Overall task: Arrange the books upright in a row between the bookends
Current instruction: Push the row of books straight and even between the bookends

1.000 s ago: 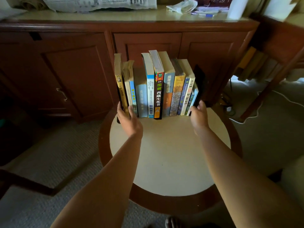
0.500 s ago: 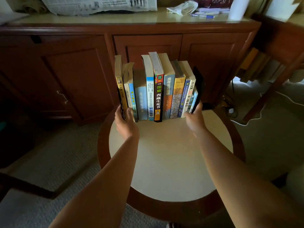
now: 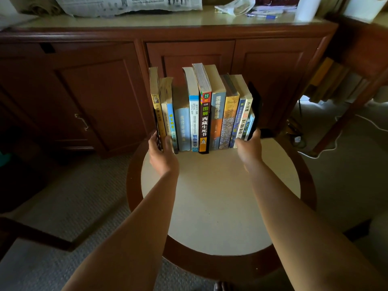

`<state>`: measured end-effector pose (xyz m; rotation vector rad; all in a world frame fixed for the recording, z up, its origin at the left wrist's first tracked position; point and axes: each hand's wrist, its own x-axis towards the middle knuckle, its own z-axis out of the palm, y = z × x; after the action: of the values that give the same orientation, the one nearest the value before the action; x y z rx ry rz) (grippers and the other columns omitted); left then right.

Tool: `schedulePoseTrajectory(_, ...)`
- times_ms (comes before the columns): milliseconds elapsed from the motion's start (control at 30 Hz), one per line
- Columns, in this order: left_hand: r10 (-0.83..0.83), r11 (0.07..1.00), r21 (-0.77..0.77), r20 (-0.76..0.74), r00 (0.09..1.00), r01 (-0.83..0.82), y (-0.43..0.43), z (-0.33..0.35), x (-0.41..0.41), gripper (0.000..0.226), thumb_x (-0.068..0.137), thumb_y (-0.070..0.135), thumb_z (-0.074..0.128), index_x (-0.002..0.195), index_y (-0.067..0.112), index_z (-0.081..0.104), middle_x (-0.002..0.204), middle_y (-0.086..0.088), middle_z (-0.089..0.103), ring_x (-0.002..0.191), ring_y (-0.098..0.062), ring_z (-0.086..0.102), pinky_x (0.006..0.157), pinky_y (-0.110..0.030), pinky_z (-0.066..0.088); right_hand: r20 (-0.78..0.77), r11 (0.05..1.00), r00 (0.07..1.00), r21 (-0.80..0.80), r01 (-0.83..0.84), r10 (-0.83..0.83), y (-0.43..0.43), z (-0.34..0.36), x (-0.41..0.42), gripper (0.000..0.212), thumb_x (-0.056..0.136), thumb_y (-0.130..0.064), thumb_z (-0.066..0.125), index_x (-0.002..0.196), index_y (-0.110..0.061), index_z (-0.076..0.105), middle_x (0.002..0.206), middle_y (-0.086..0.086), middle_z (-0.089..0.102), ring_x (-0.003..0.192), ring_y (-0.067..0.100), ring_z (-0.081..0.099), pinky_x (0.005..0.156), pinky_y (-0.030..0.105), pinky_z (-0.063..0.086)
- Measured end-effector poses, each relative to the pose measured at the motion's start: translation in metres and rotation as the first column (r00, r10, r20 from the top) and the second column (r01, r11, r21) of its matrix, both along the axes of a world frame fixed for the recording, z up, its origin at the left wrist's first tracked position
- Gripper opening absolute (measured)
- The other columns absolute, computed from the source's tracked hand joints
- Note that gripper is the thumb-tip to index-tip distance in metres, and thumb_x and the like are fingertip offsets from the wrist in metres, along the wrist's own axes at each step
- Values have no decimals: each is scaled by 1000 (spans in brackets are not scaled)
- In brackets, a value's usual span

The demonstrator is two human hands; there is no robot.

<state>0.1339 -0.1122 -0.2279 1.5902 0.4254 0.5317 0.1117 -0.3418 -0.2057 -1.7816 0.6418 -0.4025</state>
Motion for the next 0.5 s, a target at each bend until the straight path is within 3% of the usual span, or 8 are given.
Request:
schedulePoseTrajectory(133, -4, 1000, 11, -2, 1000, 4, 2, 2, -1, 42, 99, 34, 69, 139, 24, 59, 128, 2, 72, 118, -14, 68, 100, -35, 57, -10, 999, 1000, -35, 0, 0, 0, -1, -1, 60, 91, -9, 64, 144, -23, 40, 135, 6, 62, 116, 26, 64, 89, 46, 59)
schedulePoseTrajectory(300, -3, 1000, -30, 7, 1000, 4, 2, 4, 0, 44, 102, 29, 65, 143, 19, 56, 131, -1, 70, 120, -16, 67, 96, -28, 58, -47, 998, 998, -37, -40, 39, -8, -1, 0, 63, 96, -9, 62, 151, -18, 33, 139, 8, 60, 113, 22, 64, 74, 29, 52)
schedulePoseTrajectory(367, -12, 999, -52, 2, 1000, 12, -3, 8, 0, 46, 103, 27, 63, 146, 17, 53, 137, -3, 65, 123, -19, 64, 86, -15, 56, -54, 998, 998, -51, -30, 27, -10, 0, -1, 68, 97, -11, 62, 155, -15, 28, 141, 11, 59, 115, 24, 64, 67, 21, 48)
schedulePoseTrajectory(400, -7, 999, -51, -10, 1000, 7, -8, 14, -2, 49, 103, 27, 63, 149, 17, 50, 143, -5, 60, 128, -20, 60, 90, -16, 56, -47, 998, 999, -56, -16, 14, -10, 2, -2, 72, 97, -11, 63, 158, -15, 25, 144, 12, 57, 120, 26, 64, 69, 21, 49)
schedulePoseTrajectory(433, 20, 1000, -21, -17, 1000, -21, -12, 18, -5, 55, 102, 27, 64, 152, 17, 45, 150, -8, 52, 134, -23, 54, 103, -27, 54, -30, 998, 1000, -56, 2, -3, -8, 5, -4, 77, 96, -11, 65, 159, -15, 21, 148, 13, 53, 126, 27, 61, 76, 23, 52)
schedulePoseTrajectory(500, 99, 978, 177, 50, 994, -106, -22, 31, -18, 69, 97, 27, 68, 157, 17, 36, 159, -13, 37, 143, -32, 41, 120, -51, 35, 42, 992, 998, -118, 47, -42, -5, 13, -11, 89, 92, -11, 72, 161, -16, 16, 159, 13, 38, 141, 30, 47, 98, 33, 54)
